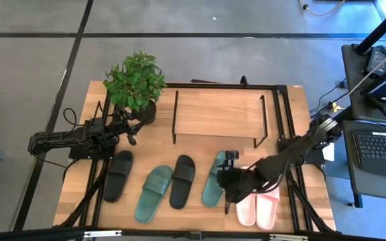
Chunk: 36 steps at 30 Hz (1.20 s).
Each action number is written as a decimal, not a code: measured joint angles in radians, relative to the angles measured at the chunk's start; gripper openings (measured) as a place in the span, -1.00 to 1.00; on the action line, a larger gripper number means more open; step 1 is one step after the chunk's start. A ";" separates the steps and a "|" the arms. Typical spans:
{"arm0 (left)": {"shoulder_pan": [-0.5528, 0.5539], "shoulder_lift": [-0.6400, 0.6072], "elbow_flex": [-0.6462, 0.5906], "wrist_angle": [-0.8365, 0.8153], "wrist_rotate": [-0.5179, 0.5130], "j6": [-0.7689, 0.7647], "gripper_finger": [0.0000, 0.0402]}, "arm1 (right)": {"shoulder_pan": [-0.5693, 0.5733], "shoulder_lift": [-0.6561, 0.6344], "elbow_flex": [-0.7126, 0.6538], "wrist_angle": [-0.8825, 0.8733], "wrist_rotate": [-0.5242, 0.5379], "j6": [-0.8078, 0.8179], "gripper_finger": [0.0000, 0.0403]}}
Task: Pick and place slides into the shelf
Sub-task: Put the right green slides on the shelf
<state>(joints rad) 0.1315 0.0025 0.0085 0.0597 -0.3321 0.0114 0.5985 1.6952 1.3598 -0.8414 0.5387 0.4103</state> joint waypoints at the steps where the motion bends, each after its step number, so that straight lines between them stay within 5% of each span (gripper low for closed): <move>1: 0.000 0.000 0.000 0.000 0.000 0.000 -0.15 | 0.002 0.022 0.000 -0.017 0.000 0.036 0.12; 11: 0.000 0.000 0.000 0.000 0.000 0.001 -0.15 | 0.009 0.165 -0.001 -0.114 -0.008 0.294 0.12; 24: 0.000 0.000 0.000 -0.001 0.000 0.001 -0.15 | 0.009 0.262 -0.001 -0.136 -0.016 0.371 0.09; 28: 0.000 0.000 0.000 -0.001 0.000 0.001 -0.15 | 0.009 0.261 -0.001 -0.168 -0.017 0.427 -0.14; 34: 0.000 0.000 0.000 -0.001 0.000 0.001 -0.15 | 0.009 0.260 0.000 -0.185 -0.023 0.423 -0.82; 36: 0.000 0.000 0.000 -0.001 0.000 0.001 -0.15 | 0.009 0.259 0.000 -0.184 -0.032 0.419 -0.91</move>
<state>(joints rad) 0.1315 0.0028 0.0082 0.0589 -0.3321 0.0124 0.6079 1.9541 1.3602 -1.0257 0.5066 0.8290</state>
